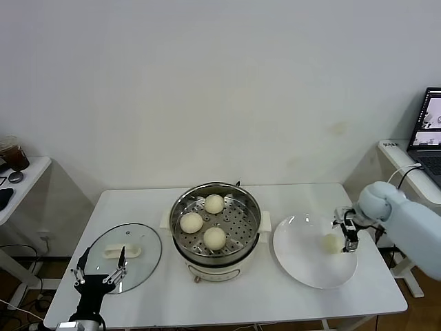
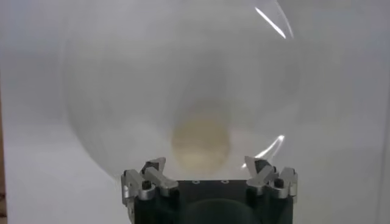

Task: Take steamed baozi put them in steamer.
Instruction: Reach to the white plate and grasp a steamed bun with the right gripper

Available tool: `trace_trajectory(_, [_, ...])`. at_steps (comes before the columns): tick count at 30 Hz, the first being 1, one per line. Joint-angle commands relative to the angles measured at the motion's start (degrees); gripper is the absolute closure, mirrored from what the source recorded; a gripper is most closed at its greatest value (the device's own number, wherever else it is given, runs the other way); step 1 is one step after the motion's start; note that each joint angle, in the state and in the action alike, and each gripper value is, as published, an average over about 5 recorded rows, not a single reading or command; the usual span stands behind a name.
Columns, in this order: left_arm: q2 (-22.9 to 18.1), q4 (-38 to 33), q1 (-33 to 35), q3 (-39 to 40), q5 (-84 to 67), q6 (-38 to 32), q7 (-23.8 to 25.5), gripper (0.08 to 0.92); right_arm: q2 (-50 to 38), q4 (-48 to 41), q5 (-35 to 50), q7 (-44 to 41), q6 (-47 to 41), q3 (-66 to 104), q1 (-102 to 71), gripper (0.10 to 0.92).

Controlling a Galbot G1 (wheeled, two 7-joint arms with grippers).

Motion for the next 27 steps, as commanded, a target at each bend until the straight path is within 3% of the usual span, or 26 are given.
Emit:
trace_trajectory(1, [-0.09, 0.09, -0.03, 0.0, -0.03, -0.06, -0.01, 0.177, 4.39, -4.4, -3.32, 0.74, 0.09, 2.47, -2.58, 0.203])
trace_trajectory(8, [-0.14, 0.28, -0.03, -0.09, -0.04, -0.13, -0.05, 0.177, 4.95, -4.53, -5.06, 0.95, -1.4, 2.7, -2.51, 0.275])
trace_trajectory(16, [-0.17, 0.25, -0.03, -0.25, -0.13, -0.12, -0.09, 0.177, 2.67, -1.51, -3.38, 0.37, -3.46, 1.87, -1.66, 0.485])
trace_trajectory(21, [-0.01, 0.42, -0.33, -0.13, -0.2, -0.08, -0.07, 0.177, -2.11, 4.67, 2.96, -0.65, -5.39, -2.2, 3.25, 0.576])
trace_trajectory(27, [0.17, 0.85, -1.13, 0.39, -0.41, -0.05, -0.06, 0.177, -7.79, 15.29, 15.1, -0.79, -9.24, -16.11, 20.99, 0.577])
